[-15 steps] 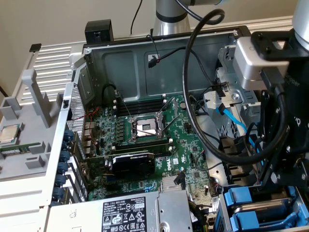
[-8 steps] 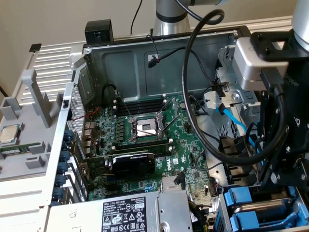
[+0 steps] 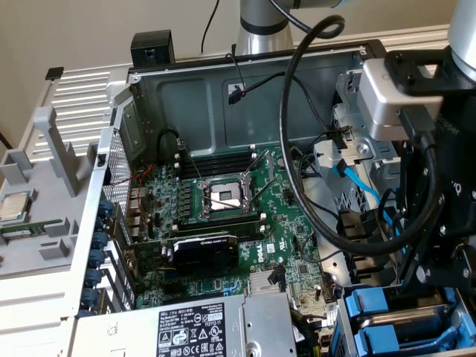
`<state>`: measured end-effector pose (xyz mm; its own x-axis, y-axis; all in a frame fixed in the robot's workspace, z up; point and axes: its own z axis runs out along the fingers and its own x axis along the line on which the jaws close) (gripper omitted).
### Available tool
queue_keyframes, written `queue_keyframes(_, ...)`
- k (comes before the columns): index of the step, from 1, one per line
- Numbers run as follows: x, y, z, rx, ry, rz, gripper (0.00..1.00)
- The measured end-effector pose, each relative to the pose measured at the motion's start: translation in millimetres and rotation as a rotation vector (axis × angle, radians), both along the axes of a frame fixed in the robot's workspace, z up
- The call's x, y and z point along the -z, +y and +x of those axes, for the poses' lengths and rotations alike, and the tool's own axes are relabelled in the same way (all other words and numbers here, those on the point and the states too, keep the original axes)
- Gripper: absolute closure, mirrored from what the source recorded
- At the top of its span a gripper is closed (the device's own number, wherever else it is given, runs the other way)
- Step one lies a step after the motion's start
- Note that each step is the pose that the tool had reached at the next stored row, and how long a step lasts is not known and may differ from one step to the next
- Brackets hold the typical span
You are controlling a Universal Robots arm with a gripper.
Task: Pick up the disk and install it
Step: 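Insert the second disk wire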
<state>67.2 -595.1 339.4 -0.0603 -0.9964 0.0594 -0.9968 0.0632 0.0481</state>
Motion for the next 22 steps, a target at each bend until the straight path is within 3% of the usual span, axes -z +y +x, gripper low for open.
queue_keyframes(22, 2.4, 0.0, 1.4, 0.0, 0.0001, -0.0003, 0.83)
